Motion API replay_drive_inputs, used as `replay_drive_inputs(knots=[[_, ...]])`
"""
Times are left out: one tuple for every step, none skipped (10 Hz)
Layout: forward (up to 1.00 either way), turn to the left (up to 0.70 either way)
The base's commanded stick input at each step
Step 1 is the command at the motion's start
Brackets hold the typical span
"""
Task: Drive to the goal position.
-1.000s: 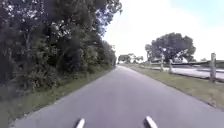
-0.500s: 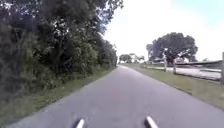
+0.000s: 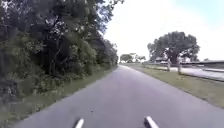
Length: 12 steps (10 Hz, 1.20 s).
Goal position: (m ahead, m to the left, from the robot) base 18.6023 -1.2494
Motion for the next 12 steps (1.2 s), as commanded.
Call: replay_drive_inputs(knots=[[0.7,0.0],[0.7,0.0],[0.7,0.0],[0.7,0.0],[0.7,0.0],[0.7,0.0],[0.7,-0.23],[0.7,-0.35],[0.7,-0.35],[0.7,-0.35],[0.7,-0.35],[0.7,-0.35]])
